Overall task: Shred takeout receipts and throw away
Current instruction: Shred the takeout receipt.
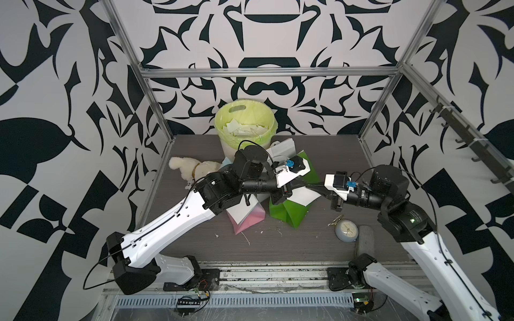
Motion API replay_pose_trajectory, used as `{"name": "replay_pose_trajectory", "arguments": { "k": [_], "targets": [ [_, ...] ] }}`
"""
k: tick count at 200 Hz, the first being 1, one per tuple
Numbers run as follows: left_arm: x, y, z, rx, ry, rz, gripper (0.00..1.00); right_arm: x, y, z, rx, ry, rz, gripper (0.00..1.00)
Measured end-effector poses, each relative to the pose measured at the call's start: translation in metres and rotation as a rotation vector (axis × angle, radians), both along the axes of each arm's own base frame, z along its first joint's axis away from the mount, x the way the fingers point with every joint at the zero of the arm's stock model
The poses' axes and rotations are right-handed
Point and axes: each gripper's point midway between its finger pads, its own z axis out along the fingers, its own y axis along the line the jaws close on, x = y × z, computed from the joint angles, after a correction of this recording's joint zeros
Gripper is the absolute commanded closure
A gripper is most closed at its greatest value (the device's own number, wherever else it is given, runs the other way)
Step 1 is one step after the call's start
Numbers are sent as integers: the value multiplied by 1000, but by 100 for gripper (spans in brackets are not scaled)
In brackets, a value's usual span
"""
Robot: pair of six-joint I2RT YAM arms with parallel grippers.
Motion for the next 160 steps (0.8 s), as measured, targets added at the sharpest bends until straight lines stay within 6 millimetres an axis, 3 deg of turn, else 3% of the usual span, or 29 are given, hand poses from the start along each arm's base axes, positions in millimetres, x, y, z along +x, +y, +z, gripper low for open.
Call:
{"name": "replay_pose_trajectory", "arguments": {
  "k": [113,160],
  "targets": [
    [13,-12,2,-14,163,95,100,7,-12,1,-9,-142,-97,100],
    [27,-14,0,-13,173,163,100,-6,-4,-4,-1,-130,-19,100]
  ]
}}
